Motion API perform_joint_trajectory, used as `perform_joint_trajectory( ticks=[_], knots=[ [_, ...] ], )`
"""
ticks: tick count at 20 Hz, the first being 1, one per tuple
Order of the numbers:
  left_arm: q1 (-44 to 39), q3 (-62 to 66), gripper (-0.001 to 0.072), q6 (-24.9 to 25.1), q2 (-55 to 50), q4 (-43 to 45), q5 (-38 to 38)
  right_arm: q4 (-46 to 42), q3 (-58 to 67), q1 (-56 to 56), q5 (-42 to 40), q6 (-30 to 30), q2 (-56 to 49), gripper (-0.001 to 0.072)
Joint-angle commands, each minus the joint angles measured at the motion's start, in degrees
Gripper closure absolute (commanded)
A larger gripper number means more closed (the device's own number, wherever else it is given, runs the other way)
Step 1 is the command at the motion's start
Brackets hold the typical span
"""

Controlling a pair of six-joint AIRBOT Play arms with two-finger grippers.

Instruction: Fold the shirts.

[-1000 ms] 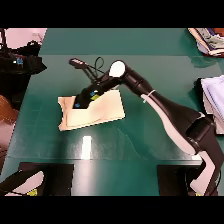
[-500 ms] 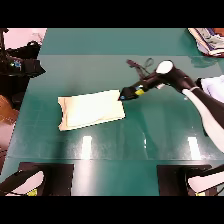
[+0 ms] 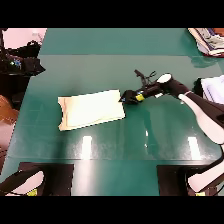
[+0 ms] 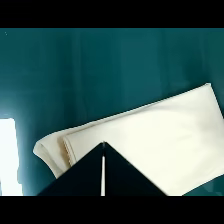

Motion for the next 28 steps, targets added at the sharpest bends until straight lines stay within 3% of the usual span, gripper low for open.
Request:
perform_joint_trajectory(
  ticks=[1,2,3,4,6,11,17,23,28],
  knots=[
    [0.0,0.0,0.0679,0.0,0.0,0.0,0.3,6.2,6.8,4.9,1.0,0.0,-7.0,0.0223],
    [0.0,0.0,0.0680,0.0,0.0,0.0,0.2,6.3,9.1,6.4,1.1,0.0,-8.5,0.0288],
    [0.0,0.0,0.0679,0.0,0.0,0.0,0.1,6.2,11.1,7.5,1.4,0.0,-9.4,0.0298],
    [0.0,0.0,0.0679,0.0,0.0,-0.2,-0.3,6.1,12.9,8.2,1.5,0.0,-10.1,0.0402],
    [0.0,0.0,0.0680,0.0,0.0,-1.3,-0.8,5.5,15.7,8.9,1.3,0.0,-10.3,0.0697],
    [-5.6,0.0,0.0680,-0.3,0.0,-2.0,0.0,0.4,22.4,3.0,5.0,1.8,-8.0,0.0698],
    [-18.7,0.0,0.0680,-0.3,0.0,-2.6,7.6,-12.9,23.9,-18.7,6.7,5.0,4.7,0.0698],
    [-27.2,0.0,0.0680,-0.3,0.0,-2.6,19.5,-13.9,23.9,-45.0,5.6,4.9,12.1,0.0697],
    [-28.9,0.0,0.0679,-2.1,0.0,-2.6,20.7,-13.8,23.9,-58.2,3.7,4.9,10.8,0.0697]
  ],
)
